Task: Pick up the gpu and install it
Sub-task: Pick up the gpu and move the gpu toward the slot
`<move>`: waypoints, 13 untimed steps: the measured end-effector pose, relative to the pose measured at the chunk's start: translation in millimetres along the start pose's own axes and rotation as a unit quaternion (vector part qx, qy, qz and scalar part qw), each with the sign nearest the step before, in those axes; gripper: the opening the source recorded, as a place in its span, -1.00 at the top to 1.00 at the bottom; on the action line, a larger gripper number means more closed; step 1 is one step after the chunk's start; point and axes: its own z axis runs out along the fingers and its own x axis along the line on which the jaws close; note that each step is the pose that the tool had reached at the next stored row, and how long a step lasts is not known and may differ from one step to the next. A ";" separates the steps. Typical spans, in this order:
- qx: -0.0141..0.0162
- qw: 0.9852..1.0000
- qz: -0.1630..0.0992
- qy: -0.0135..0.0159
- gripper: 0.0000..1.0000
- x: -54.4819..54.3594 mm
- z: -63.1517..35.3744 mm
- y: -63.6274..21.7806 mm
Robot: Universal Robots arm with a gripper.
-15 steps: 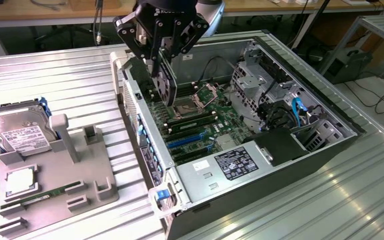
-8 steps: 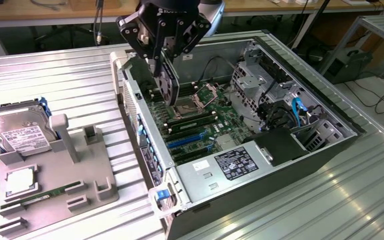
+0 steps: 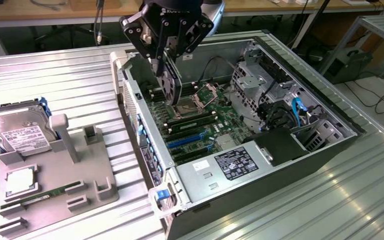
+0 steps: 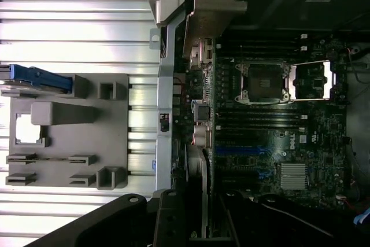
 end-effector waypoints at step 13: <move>0.000 1.000 0.000 0.000 0.46 -7.7 -0.1 -0.2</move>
